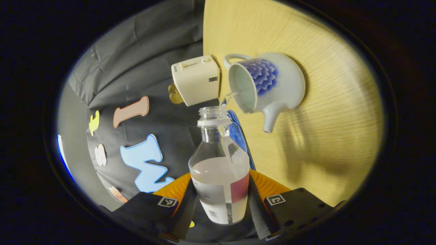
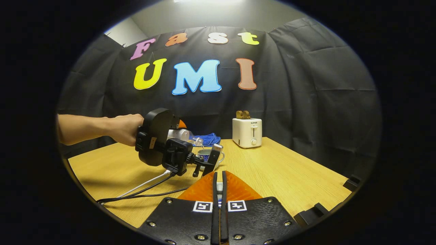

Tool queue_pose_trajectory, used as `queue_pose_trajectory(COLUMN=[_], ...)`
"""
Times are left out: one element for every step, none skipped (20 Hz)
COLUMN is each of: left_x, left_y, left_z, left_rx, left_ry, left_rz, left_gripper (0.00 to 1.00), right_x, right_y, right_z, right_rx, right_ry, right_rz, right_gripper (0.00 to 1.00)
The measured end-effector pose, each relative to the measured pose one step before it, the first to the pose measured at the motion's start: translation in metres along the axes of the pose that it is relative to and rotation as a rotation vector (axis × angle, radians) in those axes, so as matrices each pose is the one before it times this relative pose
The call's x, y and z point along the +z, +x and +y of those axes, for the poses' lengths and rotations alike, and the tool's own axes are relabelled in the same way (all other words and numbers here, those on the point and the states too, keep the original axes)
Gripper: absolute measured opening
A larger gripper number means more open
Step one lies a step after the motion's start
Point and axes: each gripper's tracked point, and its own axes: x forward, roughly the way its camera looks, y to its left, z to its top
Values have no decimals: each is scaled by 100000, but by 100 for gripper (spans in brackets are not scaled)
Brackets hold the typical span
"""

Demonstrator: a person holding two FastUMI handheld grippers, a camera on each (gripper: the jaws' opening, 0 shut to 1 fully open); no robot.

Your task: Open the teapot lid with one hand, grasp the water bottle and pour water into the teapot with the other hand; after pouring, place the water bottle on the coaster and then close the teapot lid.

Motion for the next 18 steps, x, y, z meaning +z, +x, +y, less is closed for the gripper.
queue_pose_trajectory(left_x=[109,75,31,-115,15,-68,-77,-6,-119,6,-236,-128,-218,-74,-119,-103,-219,-20], left_y=[-24,-68,24,-60,-77,51,-51,-9,-61,13,-228,-28,27,62,-67,-79,167,137], left_z=[61,-73,222,118,153,83,98,77,230,165,96,126,235,113,-9,-238,244,50], left_rx=[-31,-274,377,378,454,-59,248,153,319,373,345,229,189,89,-216,-455,200,21], left_ry=[879,908,1109,1222,938,716,708,790,928,978,1055,1051,831,841,790,848,994,683], left_rz=[-282,-67,32,371,-113,148,42,224,25,110,172,-83,26,173,352,588,246,2], left_gripper=[87,87,87,87,87,86,87,87,87,87,87,87,87,87,87,87,87,87], right_x=[-80,8,-18,-85,-17,-28,-8,-49,42,34,10,39,46,-115,-14,52,-30,-62], right_y=[-5,0,-64,30,40,-3,9,0,-37,-23,29,-4,14,14,3,-11,-52,1], right_z=[6,-85,-90,-53,-38,-2,25,31,8,29,-11,-50,-51,49,47,56,-57,68], right_rx=[-139,-183,-125,-125,-58,-7,77,151,112,-14,-108,-119,-100,-29,63,110,129,306], right_ry=[-191,-16,113,79,91,84,-8,58,-94,-263,-225,-39,85,89,63,-29,-106,259], right_rz=[42,-1,102,85,65,21,139,47,12,-85,-133,-109,5,104,133,12,-46,-17], right_gripper=[2,2,2,2,2,2,2,2,2,2,2,2,2,2,2,2,2,2])
